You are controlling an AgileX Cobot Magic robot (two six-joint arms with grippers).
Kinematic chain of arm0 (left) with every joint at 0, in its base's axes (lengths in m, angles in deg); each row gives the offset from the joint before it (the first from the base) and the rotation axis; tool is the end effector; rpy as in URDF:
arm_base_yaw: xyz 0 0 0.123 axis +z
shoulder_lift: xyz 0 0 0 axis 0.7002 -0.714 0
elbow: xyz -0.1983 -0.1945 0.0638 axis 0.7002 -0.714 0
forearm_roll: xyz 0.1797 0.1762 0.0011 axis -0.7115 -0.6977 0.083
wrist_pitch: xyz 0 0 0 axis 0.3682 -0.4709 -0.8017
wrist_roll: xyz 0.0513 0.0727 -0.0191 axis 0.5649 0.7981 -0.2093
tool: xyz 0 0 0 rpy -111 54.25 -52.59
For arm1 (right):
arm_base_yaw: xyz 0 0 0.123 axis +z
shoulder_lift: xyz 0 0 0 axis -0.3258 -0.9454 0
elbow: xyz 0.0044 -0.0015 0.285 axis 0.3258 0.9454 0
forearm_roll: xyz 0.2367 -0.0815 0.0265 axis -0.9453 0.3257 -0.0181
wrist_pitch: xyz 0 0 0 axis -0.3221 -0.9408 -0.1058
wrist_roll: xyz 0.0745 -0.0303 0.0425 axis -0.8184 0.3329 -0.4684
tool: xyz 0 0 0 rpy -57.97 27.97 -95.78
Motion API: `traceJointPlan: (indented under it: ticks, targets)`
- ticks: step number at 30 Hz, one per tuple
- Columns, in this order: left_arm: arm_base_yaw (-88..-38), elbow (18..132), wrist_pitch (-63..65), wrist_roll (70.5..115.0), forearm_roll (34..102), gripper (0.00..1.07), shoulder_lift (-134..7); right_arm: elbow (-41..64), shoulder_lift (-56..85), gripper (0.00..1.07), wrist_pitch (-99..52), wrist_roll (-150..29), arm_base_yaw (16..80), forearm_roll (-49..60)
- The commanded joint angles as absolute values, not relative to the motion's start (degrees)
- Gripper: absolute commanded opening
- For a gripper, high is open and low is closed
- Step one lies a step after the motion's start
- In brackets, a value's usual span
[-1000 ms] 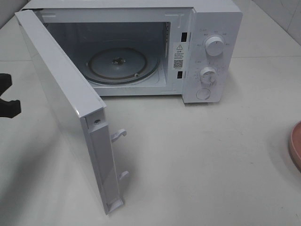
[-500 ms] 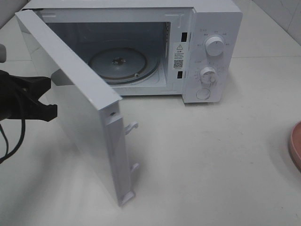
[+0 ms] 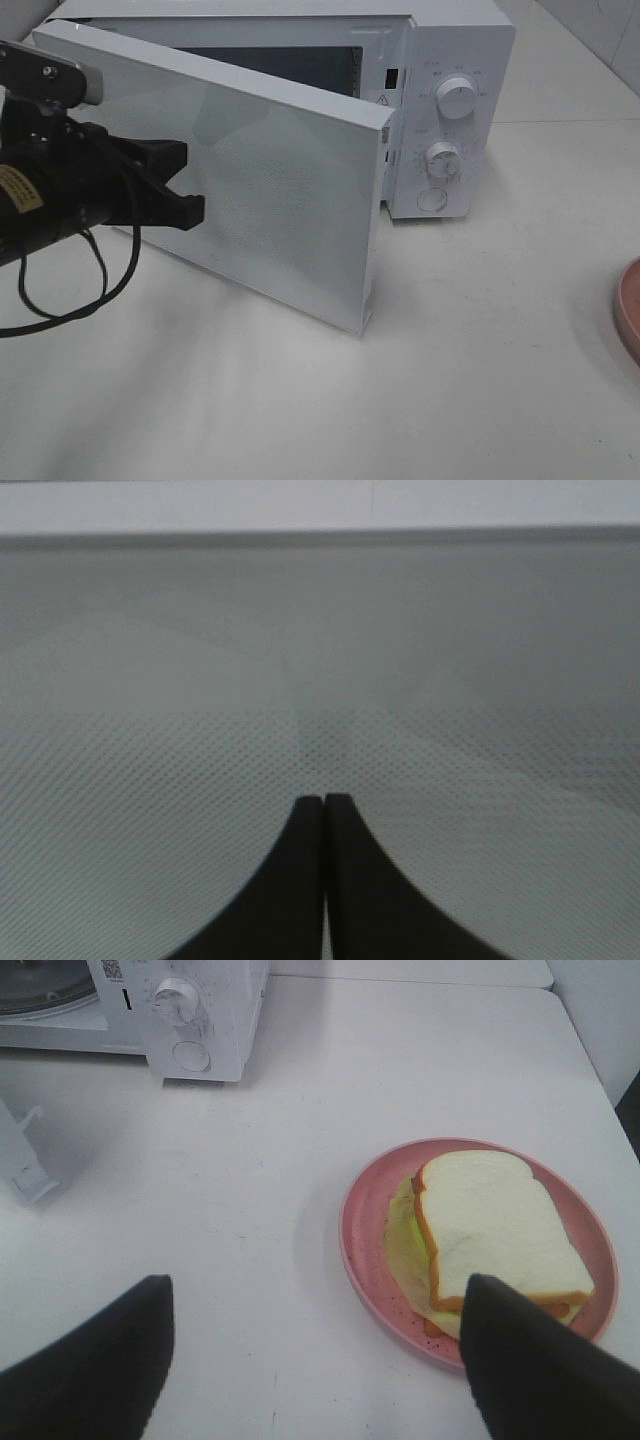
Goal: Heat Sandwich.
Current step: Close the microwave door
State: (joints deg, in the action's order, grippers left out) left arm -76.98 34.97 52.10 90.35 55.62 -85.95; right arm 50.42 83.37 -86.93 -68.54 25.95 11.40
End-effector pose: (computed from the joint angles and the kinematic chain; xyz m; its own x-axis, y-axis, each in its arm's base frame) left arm 0.2462 -0.1546 0.1843 -0.2368 0.1466 -0.9604 0.5182 0.8552 0.0028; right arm -0.0044 -0.0078 0.2794 -0.4324 -0.0343 -0.9010 -0.0408 0.9990 -0.0185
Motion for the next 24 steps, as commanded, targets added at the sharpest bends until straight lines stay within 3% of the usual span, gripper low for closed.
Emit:
traceJointPlan:
  ticks: [1,15,24]
  targets:
    - [-78.9,37.8,52.6,90.2,57.9,0.00,-87.6,50.2,84.9,0.76,-86.7,-67.9,25.6,11.3]
    - [-85.9,50.3,50.7,90.2,59.5,0.00,-96.4,50.2,84.9,0.76,-86.7,-67.9,25.6,11.3]
    - [-87.4,58.0,47.1,90.1,60.0,0.00,-101.5,50.2,84.9,0.76,-86.7,-67.9,25.6,11.3]
